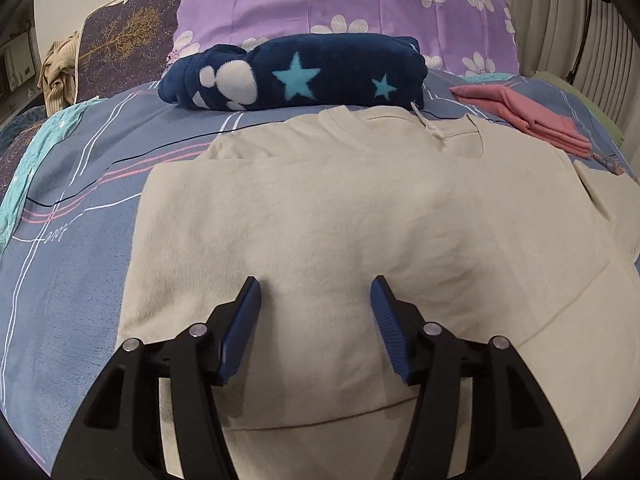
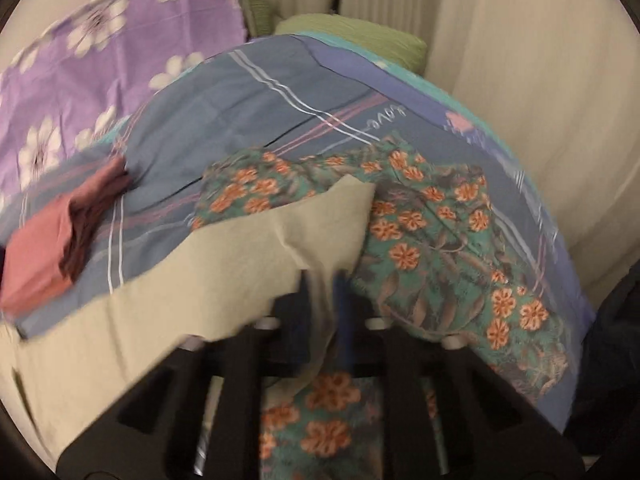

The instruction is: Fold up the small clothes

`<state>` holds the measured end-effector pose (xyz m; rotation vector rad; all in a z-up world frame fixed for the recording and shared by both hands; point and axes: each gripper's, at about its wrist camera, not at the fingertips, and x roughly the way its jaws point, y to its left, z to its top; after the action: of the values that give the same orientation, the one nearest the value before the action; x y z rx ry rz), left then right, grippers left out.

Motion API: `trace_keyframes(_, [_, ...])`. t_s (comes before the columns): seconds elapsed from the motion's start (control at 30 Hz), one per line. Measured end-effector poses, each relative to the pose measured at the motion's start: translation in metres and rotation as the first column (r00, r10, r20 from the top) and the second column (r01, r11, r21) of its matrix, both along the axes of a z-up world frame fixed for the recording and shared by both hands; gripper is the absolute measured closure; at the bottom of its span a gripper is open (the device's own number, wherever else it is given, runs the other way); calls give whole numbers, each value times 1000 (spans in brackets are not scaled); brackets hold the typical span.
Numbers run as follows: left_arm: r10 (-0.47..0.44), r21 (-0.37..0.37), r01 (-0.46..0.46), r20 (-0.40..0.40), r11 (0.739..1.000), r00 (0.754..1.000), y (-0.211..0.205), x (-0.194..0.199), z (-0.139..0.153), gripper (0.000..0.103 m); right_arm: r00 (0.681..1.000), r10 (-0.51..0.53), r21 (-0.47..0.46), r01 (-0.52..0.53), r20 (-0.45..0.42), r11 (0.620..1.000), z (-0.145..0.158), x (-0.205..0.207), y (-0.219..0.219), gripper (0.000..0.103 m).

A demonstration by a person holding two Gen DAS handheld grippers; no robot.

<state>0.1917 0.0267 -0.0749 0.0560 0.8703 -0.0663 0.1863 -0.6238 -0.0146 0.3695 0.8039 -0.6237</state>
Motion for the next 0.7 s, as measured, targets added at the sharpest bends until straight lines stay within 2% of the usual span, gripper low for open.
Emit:
trace_keyframes(0.07, [0, -1, 0, 0, 1000, 1000, 1, 1, 0, 44, 997, 6, 69, -11, 80, 998, 8, -3, 0, 98])
trace_keyframes(0.1, [0, -6, 0, -1, 1000, 1000, 2, 1, 0, 44, 987, 45, 127, -65, 154, 990, 17, -3, 11, 98])
trace_keyframes(0.17, [0, -11, 0, -2, 1000, 1000, 3, 1, 0, 44, 959, 135, 183, -183, 249, 966, 29, 0, 40, 98])
trace_keyframes(0.2, [0, -12, 0, -1, 1000, 1000, 3, 1, 0, 44, 927, 218, 198, -286, 306, 938, 37, 3, 72, 98])
trace_keyframes(0.3, [-1, -20, 1, 1, 1000, 1000, 4, 0, 0, 44, 824, 406, 195, -507, 396, 840, 47, 9, 158, 98])
trace_keyframes(0.37, [-1, -33, 1, 1, 999, 1000, 6, 0, 1, 44, 710, 554, 187, -673, 434, 716, 41, 10, 235, 98])
trace_keyframes(0.4, [-2, -46, 2, 2, 999, 1000, 7, 0, 1, 44, 657, 612, 184, -733, 440, 655, 34, 9, 269, 98])
trace_keyframes(0.43, [-2, -61, 2, 3, 998, 1000, 9, 0, 2, 44, 593, 679, 185, -796, 433, 577, 21, 5, 312, 98])
trace_keyframes(0.47, [-3, -78, 3, 3, 997, 1000, 11, -1, 2, 44, 548, 729, 191, -833, 411, 519, 6, 2, 345, 98])
trace_keyframes(0.53, [-1, -131, 2, 8, 991, 1000, 18, -4, 6, 44, 491, 807, 212, -871, 328, 444, -26, -4, 398, 98])
trace_keyframes(0.6, [-26, -252, 26, 4, 967, 1000, 25, -10, 11, 44, 464, 845, 224, -882, 266, 414, -50, -8, 423, 98])
trace_keyframes(0.7, [-87, -447, 84, 14, 891, 996, 27, -21, 20, 44, 447, 871, 224, -887, 203, 403, -72, -17, 439, 97])
